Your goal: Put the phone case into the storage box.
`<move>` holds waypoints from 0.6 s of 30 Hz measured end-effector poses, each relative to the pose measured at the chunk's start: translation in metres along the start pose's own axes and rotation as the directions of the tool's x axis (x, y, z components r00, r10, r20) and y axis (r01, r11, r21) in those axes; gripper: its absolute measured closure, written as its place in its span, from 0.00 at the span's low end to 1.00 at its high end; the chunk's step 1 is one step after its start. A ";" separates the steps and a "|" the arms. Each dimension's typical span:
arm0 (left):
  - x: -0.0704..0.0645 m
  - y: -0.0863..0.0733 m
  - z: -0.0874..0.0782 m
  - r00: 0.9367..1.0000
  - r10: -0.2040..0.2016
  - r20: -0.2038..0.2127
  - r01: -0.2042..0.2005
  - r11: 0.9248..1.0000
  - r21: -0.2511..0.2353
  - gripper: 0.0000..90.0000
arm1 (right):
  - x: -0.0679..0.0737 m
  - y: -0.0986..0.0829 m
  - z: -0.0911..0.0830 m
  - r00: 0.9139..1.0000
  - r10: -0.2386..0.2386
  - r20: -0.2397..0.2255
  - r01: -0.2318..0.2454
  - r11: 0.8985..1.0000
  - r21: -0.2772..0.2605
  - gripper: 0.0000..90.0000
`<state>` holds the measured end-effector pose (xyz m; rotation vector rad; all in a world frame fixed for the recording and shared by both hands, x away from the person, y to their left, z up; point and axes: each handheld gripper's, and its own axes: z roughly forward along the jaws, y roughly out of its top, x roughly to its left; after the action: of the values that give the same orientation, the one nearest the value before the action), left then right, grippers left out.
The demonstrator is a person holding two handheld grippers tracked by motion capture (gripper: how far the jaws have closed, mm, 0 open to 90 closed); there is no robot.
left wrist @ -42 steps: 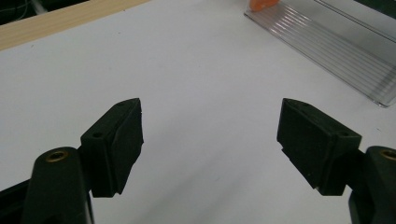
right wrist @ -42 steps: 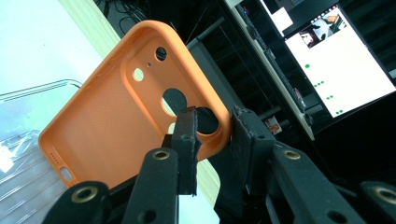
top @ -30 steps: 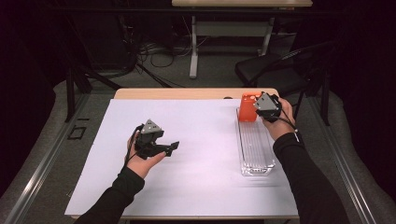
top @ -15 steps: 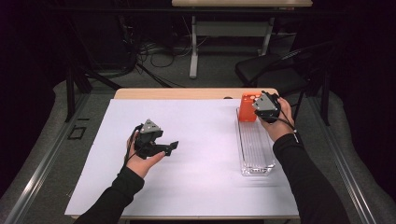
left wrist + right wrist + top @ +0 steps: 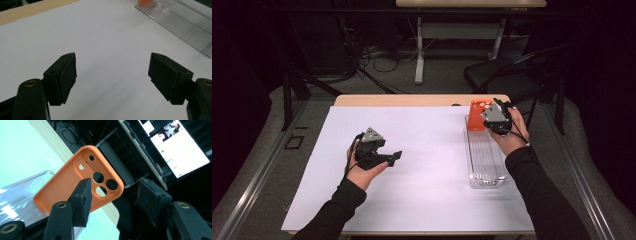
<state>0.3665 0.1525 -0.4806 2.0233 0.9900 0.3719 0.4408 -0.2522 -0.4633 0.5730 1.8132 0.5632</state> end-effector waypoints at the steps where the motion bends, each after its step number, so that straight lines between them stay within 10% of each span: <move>1: 0.000 0.000 0.000 1.000 0.001 -0.002 -0.001 1.000 -0.001 0.25 | 0.000 0.001 -0.004 1.000 0.009 0.001 -0.009 1.000 0.005 0.48; 7: 0.002 0.001 0.000 1.000 -0.007 0.018 0.007 1.000 -0.013 0.25 | -0.003 0.008 -0.021 0.997 0.074 0.037 -0.075 0.997 0.020 0.39; 18: 0.007 0.001 -0.004 0.997 -0.046 0.055 0.047 0.999 -0.020 0.22 | -0.004 0.017 -0.034 0.978 0.204 -0.041 -0.204 0.979 0.013 0.26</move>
<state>0.3698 0.1598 -0.4778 1.9775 0.9940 0.2988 0.4112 -0.2453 -0.4404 0.7640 1.8083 0.7108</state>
